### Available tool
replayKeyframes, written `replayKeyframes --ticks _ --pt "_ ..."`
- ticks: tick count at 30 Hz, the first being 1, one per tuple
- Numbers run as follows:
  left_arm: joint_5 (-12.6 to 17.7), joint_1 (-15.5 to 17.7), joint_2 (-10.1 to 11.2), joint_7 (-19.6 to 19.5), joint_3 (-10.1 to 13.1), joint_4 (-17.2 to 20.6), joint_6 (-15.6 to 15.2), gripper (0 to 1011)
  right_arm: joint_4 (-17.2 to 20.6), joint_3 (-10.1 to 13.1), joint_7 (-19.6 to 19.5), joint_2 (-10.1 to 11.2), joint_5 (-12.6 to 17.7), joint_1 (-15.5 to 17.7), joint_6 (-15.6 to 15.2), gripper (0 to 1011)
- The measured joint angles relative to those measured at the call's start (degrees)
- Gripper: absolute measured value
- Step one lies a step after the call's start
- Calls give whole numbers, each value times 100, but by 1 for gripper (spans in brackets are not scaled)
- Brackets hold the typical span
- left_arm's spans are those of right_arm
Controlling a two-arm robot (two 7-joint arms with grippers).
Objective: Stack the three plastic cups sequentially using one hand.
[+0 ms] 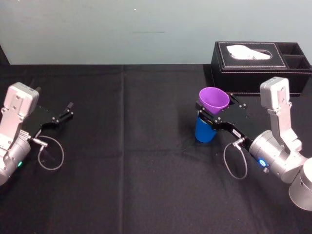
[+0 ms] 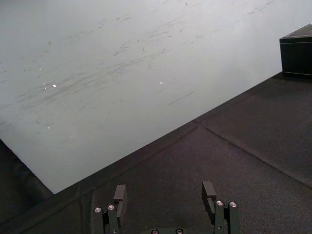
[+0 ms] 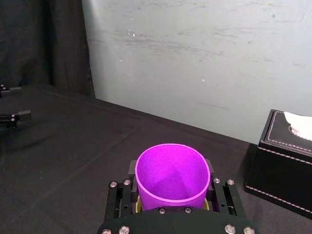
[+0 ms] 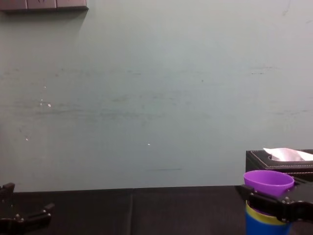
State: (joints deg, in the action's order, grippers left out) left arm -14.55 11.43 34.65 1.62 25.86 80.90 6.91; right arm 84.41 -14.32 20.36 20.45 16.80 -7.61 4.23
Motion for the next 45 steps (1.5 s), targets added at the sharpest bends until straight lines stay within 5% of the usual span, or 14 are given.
replayKeyframes --ticks 17,28,45 --pt "0 0 0 0 0 0 0 1011 -41 0 -20 -9 -60 13 -3 736" --pt "0 0 0 0 0 0 0 1011 -39 -1 -19 -6 -53 11 -3 994" --pt "0 0 0 0 0 0 0 1011 260 93 36 33 29 138 133 1003"
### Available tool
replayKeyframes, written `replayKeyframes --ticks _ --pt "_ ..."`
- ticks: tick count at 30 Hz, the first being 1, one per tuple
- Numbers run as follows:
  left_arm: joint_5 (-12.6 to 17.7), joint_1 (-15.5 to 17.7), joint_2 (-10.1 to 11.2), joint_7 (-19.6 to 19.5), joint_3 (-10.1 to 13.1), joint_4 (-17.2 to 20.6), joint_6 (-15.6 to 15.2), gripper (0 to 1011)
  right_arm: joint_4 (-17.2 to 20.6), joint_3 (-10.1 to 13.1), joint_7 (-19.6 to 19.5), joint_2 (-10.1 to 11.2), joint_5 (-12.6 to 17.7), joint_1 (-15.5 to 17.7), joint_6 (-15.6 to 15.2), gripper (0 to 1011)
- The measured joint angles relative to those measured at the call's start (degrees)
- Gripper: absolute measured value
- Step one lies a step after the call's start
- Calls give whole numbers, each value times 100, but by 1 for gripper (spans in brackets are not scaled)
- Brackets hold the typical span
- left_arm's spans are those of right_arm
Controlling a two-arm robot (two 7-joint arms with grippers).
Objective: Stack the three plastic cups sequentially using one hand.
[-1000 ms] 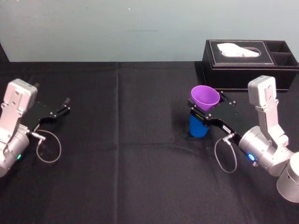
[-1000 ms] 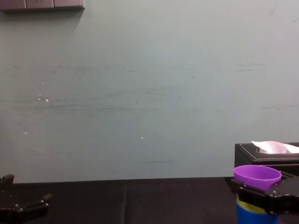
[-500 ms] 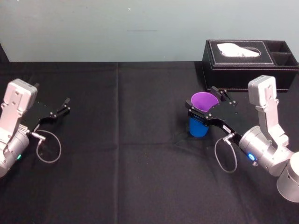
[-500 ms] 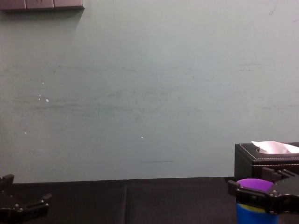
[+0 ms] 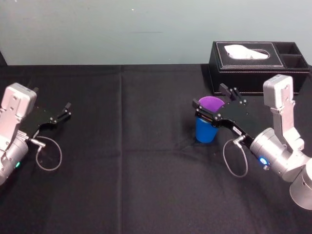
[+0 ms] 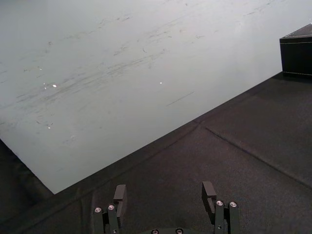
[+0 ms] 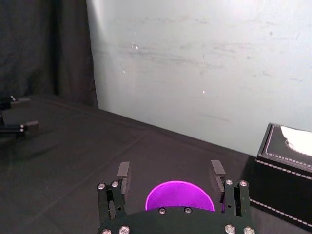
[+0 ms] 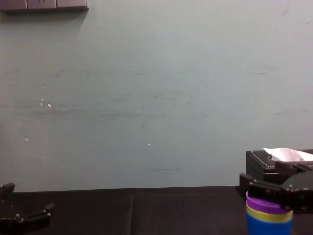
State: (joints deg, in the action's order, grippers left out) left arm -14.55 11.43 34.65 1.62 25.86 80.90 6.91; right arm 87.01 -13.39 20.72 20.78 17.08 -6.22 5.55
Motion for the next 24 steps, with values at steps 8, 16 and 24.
replayKeyframes --ticks 8,16,24 --pt "0 0 0 0 0 0 0 1011 480 231 -105 68 134 299 -56 1003" --pt "0 0 0 0 0 0 0 1011 879 714 -356 109 324 846 5 1003" --pt "0 0 0 0 0 0 0 1011 864 1128 -668 -9 305 1162 98 1003"
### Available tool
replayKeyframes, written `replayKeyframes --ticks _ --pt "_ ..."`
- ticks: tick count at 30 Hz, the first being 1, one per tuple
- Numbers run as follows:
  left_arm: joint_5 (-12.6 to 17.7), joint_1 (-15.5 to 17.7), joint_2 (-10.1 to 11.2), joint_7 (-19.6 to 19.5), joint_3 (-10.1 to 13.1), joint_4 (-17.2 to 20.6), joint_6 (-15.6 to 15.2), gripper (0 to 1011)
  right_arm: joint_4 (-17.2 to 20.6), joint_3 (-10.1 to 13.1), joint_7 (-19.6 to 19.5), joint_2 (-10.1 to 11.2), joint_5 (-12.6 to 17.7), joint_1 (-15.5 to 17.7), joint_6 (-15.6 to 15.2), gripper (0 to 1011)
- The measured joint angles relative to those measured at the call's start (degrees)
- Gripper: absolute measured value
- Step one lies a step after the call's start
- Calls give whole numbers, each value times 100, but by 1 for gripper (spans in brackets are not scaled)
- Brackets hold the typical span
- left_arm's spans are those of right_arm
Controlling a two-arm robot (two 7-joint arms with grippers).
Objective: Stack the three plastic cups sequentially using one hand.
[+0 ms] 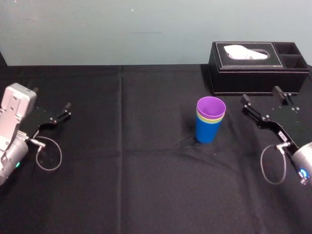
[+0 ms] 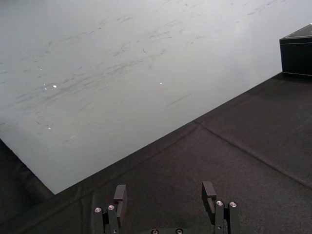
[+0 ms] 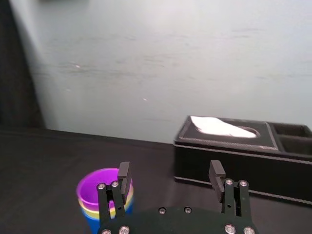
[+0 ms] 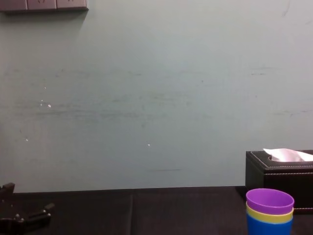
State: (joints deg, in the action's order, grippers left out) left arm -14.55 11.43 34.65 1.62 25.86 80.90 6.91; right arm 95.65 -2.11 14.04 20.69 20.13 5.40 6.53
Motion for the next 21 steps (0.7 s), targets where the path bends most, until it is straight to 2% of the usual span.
replayKeyframes --ticks 8,21 --pt "0 0 0 0 0 0 0 1011 -222 121 -171 -126 -307 43 64 1003" --pt "0 0 0 0 0 0 0 1011 -790 51 -207 -293 -764 -167 41 1003"
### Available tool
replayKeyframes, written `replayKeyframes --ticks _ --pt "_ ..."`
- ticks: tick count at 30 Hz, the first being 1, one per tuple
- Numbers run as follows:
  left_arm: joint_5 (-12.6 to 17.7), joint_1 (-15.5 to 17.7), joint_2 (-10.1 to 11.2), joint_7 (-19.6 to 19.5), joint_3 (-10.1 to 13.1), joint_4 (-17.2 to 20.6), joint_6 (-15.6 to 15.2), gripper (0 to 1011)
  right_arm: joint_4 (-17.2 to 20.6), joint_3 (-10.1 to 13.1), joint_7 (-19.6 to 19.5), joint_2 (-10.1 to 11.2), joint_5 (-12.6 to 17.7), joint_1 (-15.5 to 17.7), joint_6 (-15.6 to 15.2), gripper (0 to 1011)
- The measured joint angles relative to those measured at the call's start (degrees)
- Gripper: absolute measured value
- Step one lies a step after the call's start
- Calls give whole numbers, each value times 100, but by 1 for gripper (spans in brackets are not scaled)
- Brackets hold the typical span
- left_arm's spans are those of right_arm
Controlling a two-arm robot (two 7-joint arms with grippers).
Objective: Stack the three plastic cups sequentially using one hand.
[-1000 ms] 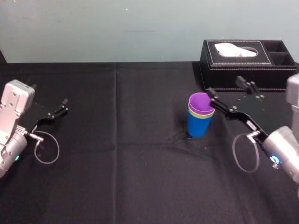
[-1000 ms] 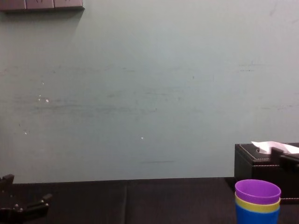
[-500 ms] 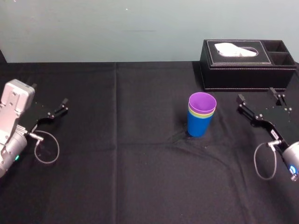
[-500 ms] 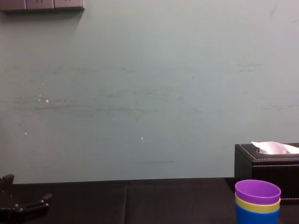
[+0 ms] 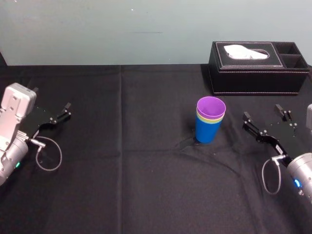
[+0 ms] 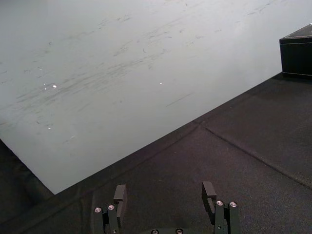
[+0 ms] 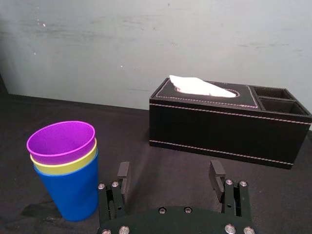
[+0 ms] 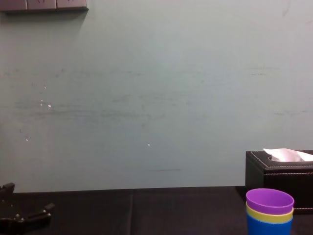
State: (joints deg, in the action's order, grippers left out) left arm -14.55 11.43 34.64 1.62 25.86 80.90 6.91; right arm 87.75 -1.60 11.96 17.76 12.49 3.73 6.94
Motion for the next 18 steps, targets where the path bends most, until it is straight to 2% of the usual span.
replayKeyframes --ticks 8,18 --pt "0 0 0 0 0 0 0 1011 -101 -79 71 -51 -201 -40 45 1003" --pt "0 0 0 0 0 0 0 1012 -94 -65 74 -49 -172 -38 33 1003"
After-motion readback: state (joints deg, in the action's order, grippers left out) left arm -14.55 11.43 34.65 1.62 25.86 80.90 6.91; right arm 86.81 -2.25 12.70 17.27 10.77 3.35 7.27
